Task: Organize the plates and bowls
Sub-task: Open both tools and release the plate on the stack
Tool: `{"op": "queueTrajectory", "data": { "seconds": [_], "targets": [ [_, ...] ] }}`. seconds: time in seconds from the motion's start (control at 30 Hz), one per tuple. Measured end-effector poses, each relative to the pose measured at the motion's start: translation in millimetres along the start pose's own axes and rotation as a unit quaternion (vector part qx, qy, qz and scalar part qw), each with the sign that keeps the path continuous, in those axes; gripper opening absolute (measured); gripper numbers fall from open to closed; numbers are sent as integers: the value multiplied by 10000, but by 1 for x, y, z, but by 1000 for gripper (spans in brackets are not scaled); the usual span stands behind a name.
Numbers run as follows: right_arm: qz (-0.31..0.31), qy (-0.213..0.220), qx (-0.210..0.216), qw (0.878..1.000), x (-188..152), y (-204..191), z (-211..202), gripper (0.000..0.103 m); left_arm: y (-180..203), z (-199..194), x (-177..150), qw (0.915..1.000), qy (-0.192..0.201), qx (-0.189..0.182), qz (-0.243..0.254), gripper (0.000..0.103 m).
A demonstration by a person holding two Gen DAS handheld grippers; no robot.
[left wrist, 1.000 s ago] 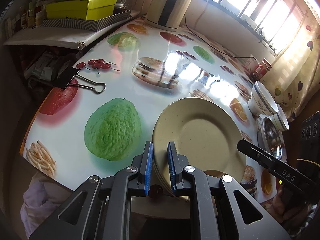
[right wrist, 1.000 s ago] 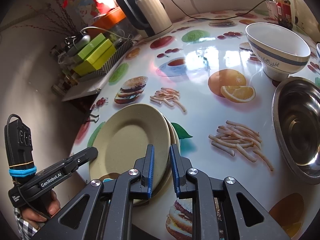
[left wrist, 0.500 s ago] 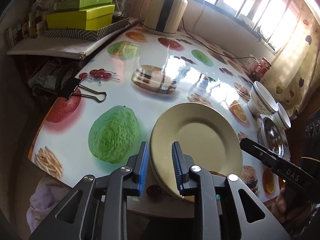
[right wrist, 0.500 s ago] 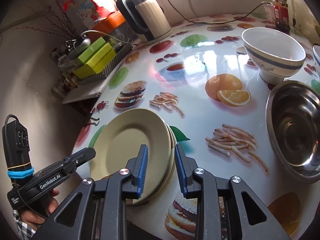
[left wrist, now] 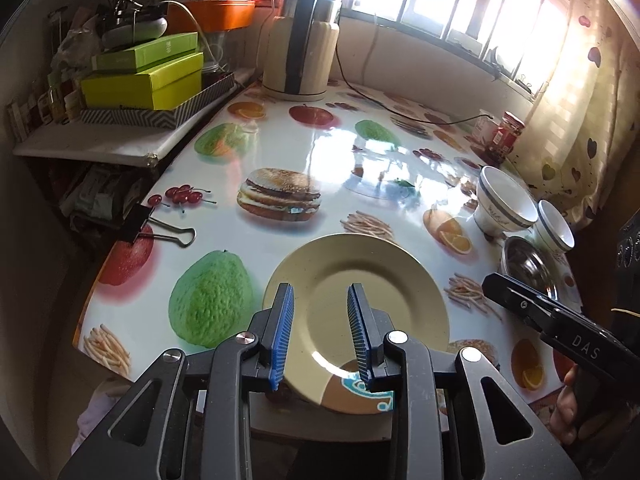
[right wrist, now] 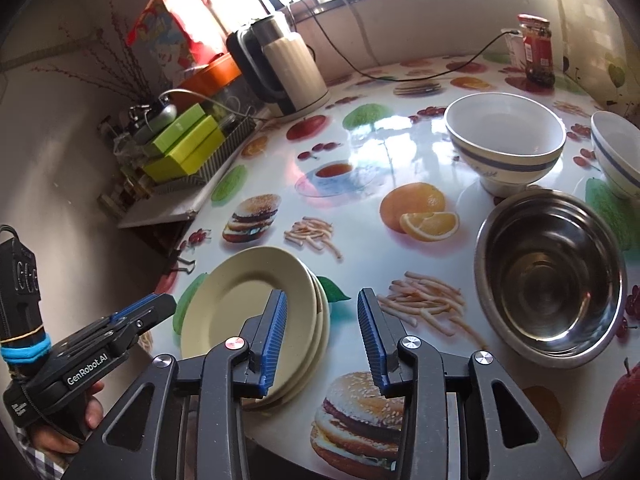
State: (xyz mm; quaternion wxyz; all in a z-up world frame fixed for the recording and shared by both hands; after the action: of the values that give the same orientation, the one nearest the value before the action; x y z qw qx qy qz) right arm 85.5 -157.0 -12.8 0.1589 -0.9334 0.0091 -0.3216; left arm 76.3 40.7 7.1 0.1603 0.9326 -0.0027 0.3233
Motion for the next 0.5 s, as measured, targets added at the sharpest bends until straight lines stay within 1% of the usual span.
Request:
{"op": "queueTrajectory", "data": {
  "seconds": [0.17,0.3,0.33,0.37,0.4,0.43,0.5],
  "targets": [
    [24,26,-17,10000,1,5,-2,37,3,3,-2,10000,-47,12,32,29],
    [39,-95,9,9999,-3,5,2,40,-5,7,-9,9999,-137,-5,-61,29],
    [25,-129,13,9999,-5,5,4,40,-8,8,-11,9998,-154,-28,-93,33],
    [-2,-169,24,9999,-7,4,7,40,-12,10,-14,9997,-174,-61,-142,41],
    [-24,-215,40,9998,-8,3,10,41,-16,12,-16,9995,-209,-109,-227,44],
    [-22,-290,58,9996,-10,3,14,41,-21,14,-18,9991,-245,-128,-320,46],
    [-21,-404,126,9991,-13,1,22,41,-29,17,-20,9983,-284,-156,-483,46]
  ]
}}
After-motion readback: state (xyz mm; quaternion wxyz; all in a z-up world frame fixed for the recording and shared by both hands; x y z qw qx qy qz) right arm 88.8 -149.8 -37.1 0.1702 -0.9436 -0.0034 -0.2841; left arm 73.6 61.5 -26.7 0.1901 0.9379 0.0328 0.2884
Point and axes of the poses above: each gripper's, at about its wrist camera, not at the fingertips, and z roughly the way its jaws point, y to its right, x to its top, the point moved 3 cm from there along z, roughly the way its jaws point, and after that the axes turned 8 degrees about -x, right-handed, at the moved point
